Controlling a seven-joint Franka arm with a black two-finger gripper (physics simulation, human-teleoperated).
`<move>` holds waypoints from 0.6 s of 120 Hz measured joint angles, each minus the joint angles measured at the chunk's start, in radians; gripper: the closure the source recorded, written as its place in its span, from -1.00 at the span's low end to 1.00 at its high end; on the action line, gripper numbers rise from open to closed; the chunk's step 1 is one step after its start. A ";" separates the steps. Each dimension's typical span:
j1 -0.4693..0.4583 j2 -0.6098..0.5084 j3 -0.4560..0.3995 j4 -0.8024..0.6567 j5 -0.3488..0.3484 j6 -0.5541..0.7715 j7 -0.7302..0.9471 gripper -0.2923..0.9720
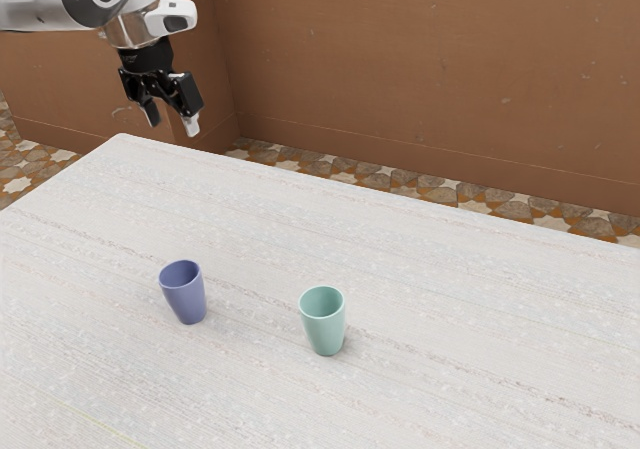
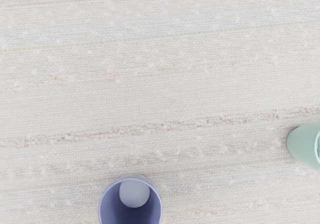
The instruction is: Place the left cup onto the right cup
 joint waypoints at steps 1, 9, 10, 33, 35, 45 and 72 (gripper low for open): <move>0.000 0.000 0.000 0.000 0.000 0.000 0.000 -0.54; 0.000 -0.001 0.000 0.001 0.000 0.000 0.000 -0.54; 0.000 -0.001 0.000 0.001 0.000 0.000 0.000 -0.54; 0.000 -0.001 0.000 0.005 0.000 0.001 -0.001 -0.54; 0.000 -0.001 0.000 0.005 0.000 0.001 -0.001 -0.54; 0.000 -0.001 0.000 0.006 -0.001 0.001 -0.001 -0.54; 0.008 -0.002 -0.015 0.001 -0.002 -0.002 -0.002 -0.54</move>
